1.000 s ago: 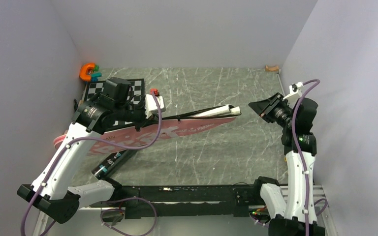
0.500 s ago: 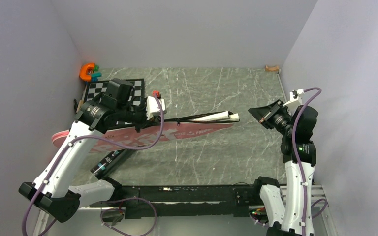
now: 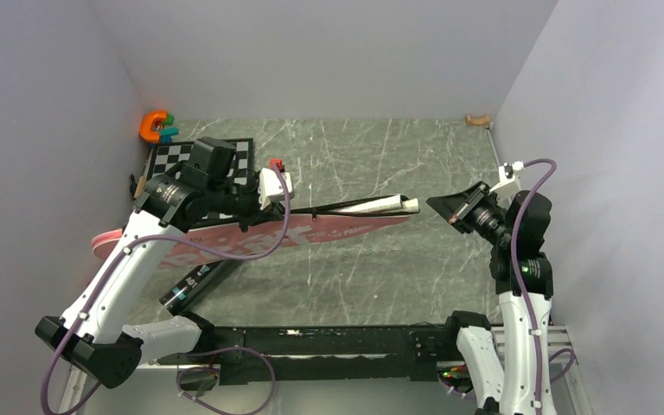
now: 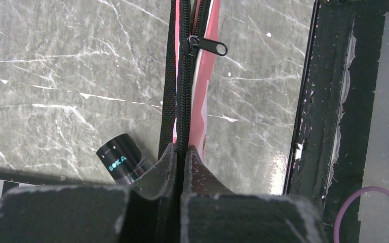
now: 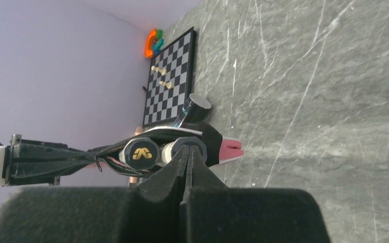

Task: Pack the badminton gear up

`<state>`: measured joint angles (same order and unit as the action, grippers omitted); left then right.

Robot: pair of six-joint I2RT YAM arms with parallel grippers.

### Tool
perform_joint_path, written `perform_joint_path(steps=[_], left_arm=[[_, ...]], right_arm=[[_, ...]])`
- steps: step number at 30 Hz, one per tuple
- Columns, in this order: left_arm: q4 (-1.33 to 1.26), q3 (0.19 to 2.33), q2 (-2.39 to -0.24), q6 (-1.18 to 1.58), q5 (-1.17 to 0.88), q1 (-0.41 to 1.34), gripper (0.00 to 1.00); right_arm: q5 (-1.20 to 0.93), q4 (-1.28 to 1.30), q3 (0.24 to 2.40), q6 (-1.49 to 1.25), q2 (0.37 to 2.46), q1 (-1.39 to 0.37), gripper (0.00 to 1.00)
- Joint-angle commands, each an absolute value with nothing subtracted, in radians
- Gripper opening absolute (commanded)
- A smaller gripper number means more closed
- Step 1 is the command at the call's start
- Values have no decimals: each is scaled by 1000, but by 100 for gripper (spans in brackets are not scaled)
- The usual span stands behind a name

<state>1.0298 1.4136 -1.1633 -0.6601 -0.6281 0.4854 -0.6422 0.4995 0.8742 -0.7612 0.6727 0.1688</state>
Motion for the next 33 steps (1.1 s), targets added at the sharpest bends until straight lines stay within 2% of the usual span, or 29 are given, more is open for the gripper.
perform_joint_path(steps=[1, 6, 15, 26, 32, 33], left_arm=[[959, 1462, -1157, -644, -663, 481, 0], [957, 1463, -1150, -644, -663, 481, 0], [959, 1471, -1149, -643, -673, 482, 0], [955, 1463, -1138, -637, -682, 480, 0], [954, 1464, -1135, -635, -687, 481, 0], [953, 1463, -1134, -634, -688, 481, 0]], right_arm=[[-680, 473, 841, -811, 657, 146, 0], [-645, 449, 822, -827, 669, 85, 0], [-497, 394, 796, -874, 684, -147, 0], [-438, 368, 780, -876, 703, -270, 0], [-364, 393, 846, -839, 768, -405, 0], [-353, 392, 857, -837, 776, -425, 3]])
